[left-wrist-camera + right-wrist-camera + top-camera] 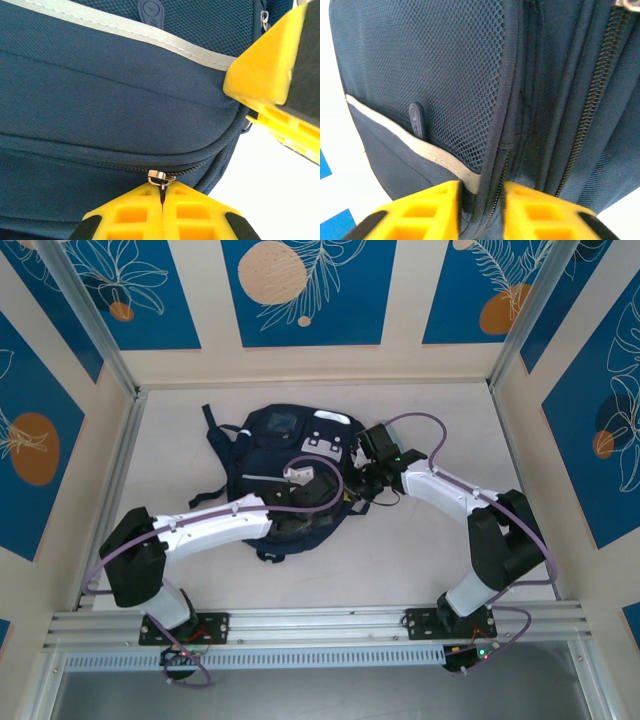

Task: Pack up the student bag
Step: Unzip the student bag at the center of the table.

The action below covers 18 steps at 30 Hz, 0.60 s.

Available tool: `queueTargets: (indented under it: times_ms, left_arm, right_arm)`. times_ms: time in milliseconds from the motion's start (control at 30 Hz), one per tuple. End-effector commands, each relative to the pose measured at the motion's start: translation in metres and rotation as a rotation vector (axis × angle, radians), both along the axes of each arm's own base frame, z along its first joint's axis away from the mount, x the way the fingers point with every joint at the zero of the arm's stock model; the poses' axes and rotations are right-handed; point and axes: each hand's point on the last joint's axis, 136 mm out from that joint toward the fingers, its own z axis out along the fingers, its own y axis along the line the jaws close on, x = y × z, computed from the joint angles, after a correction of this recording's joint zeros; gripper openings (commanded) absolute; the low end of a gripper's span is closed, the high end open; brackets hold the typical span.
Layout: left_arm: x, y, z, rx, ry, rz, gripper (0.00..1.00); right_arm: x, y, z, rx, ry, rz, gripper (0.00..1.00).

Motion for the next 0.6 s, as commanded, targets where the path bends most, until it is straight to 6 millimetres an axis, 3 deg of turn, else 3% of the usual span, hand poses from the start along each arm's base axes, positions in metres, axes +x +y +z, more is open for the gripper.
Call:
queueTargets:
  times_ms: [0,100,267,567]
  left_arm:
    - [-0.003,0.018,0.01,0.122,-0.036,-0.072,0.0]
    - [-0.007,0.04,0.008,0.27,-0.038,-0.128,0.0]
    - [-0.011,0.074,0.004,0.436,-0.051,-0.222,0.0]
    - [0.003,0.132,0.001,0.488,-0.041,-0.18,0.0]
  right_arm:
    - [0.005,-0.018,-0.004,-0.12,-0.017,-0.061,0.18]
    - [0.01,-0.028,-0.007,-0.176,-0.041,-0.073,0.1]
    - [0.019,-0.043,-0.01,-0.257,-0.067,-0.088,0.07]
    - [0.032,-0.058,-0.007,-0.298,-0.103,-0.092,0.06]
